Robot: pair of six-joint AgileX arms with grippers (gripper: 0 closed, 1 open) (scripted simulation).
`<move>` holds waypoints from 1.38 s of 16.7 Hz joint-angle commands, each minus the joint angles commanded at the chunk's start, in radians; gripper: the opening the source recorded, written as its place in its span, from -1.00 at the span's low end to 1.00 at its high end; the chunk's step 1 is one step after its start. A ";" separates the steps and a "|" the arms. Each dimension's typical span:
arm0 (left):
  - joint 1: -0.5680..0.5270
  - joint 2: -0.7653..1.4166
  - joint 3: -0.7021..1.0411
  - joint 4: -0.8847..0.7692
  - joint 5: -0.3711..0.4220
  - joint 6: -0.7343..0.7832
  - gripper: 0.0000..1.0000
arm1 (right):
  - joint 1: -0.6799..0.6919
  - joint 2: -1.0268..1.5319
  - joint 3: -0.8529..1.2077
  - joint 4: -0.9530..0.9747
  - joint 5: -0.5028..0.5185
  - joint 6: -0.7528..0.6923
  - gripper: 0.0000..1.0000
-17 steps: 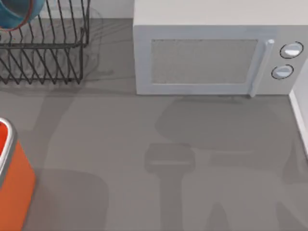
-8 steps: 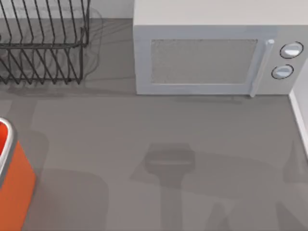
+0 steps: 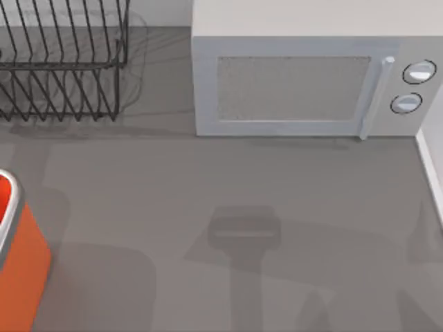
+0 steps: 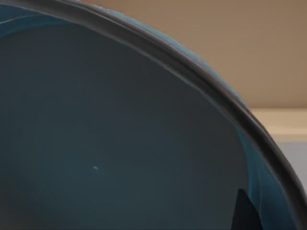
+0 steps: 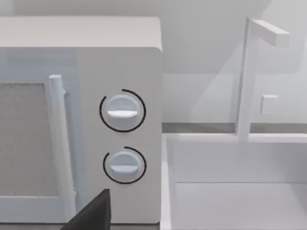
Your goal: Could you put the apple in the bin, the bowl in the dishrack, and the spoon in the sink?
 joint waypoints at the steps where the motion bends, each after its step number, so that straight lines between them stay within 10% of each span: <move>1: -0.003 0.022 -0.002 0.021 -0.002 0.000 -1.00 | 0.000 0.000 0.000 0.000 0.000 0.000 1.00; 15: -0.090 0.768 -0.146 0.957 -0.079 0.003 -1.00 | 0.000 0.000 0.000 0.000 0.000 0.000 1.00; 23: -0.109 0.849 -0.193 1.046 -0.097 0.003 -1.00 | 0.000 0.000 0.000 0.000 0.000 0.000 1.00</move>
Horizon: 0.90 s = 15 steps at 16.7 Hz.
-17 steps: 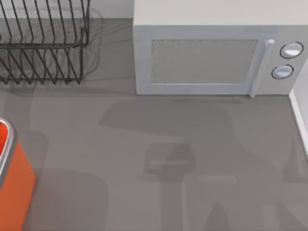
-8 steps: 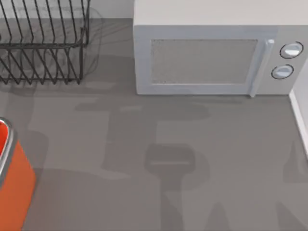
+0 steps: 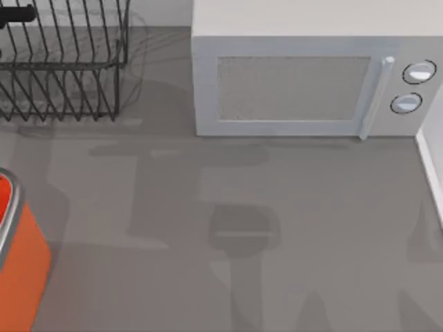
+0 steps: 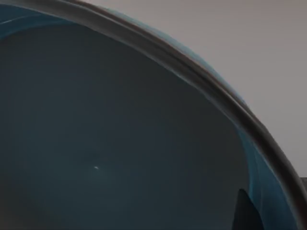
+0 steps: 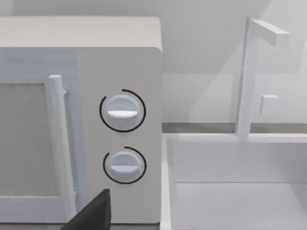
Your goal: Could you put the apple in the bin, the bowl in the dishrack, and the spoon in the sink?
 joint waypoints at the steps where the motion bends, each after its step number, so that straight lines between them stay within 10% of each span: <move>1: 0.000 0.000 0.000 0.000 0.000 0.000 -0.85 | 0.000 0.000 0.000 0.000 0.000 0.000 1.00; 13: 0.000 0.000 0.000 0.000 0.000 0.000 0.96 | 0.000 0.000 0.000 0.000 0.000 0.000 1.00; 15: 0.000 0.000 0.000 0.000 0.000 0.000 1.00 | 0.000 0.000 0.000 0.000 0.000 0.000 1.00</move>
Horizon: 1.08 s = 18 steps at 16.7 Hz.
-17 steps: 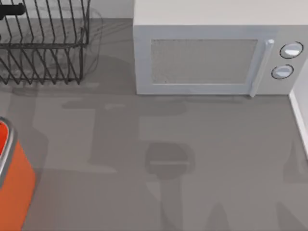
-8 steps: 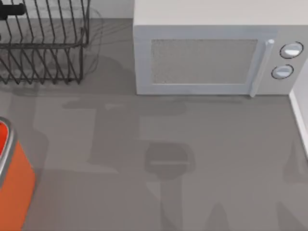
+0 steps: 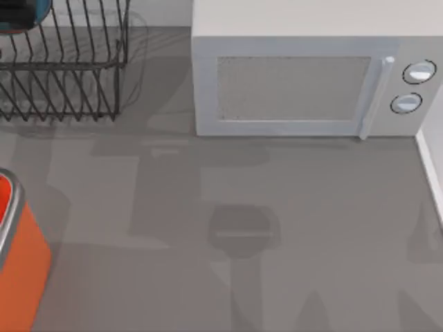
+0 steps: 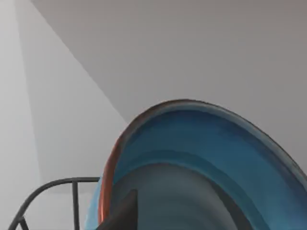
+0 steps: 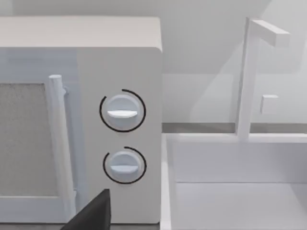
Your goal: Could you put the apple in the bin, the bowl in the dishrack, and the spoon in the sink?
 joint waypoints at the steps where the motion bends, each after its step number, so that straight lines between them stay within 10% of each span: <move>1: 0.000 0.000 0.000 0.000 0.000 0.000 1.00 | 0.000 0.000 0.000 0.000 0.000 0.000 1.00; 11: -0.001 -0.055 -0.031 -0.031 -0.005 -0.001 1.00 | 0.000 0.000 0.000 0.000 0.000 0.000 1.00; 18: -0.019 -0.519 -0.278 -0.249 -0.030 -0.006 1.00 | 0.000 0.000 0.000 0.000 0.000 0.000 1.00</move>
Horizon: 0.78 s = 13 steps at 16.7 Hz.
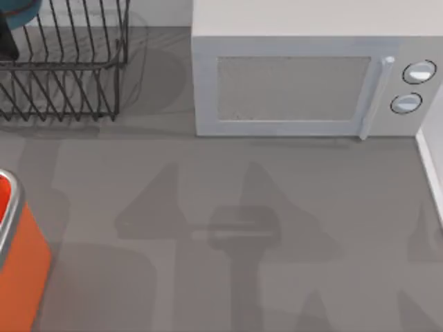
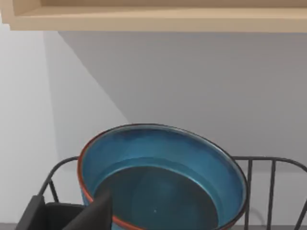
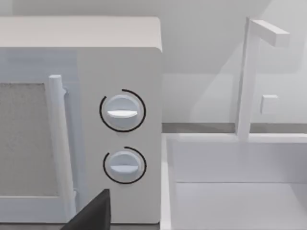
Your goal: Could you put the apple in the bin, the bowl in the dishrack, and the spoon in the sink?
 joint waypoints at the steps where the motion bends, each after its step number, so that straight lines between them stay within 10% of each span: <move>1: -0.003 -0.096 -0.047 -0.041 -0.005 -0.001 1.00 | 0.000 0.000 0.000 0.000 0.000 0.000 1.00; 13: -0.043 -1.142 -0.582 -0.523 -0.068 -0.009 1.00 | 0.000 0.000 0.000 0.000 0.000 0.000 1.00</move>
